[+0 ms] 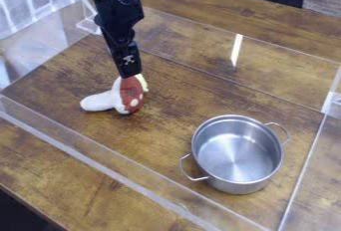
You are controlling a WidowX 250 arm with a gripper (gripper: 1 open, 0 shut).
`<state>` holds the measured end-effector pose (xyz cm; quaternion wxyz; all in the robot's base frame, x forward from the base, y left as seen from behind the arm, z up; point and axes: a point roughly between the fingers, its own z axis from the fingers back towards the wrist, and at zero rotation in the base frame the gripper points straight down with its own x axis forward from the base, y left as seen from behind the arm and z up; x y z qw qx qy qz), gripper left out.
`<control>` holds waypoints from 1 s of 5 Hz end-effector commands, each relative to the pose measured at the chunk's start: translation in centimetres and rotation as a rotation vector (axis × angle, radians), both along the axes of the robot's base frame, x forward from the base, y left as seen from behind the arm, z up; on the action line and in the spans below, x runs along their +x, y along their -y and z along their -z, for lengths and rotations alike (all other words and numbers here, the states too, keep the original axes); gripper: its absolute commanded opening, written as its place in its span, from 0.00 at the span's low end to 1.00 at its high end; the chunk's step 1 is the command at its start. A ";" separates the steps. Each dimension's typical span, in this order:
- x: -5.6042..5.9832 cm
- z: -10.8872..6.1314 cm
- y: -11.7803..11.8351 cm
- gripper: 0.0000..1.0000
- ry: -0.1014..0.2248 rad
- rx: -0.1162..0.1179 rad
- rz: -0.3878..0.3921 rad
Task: Remove the mushroom from the silver pot and put it on the table
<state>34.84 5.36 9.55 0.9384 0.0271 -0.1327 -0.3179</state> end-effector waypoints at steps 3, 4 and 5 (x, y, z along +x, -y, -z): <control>-0.7 -4.8 -4.1 1.00 0.089 0.064 0.067; 0.6 -4.4 -4.0 1.00 0.101 0.064 0.104; 1.8 -3.7 -3.4 1.00 0.115 0.051 0.160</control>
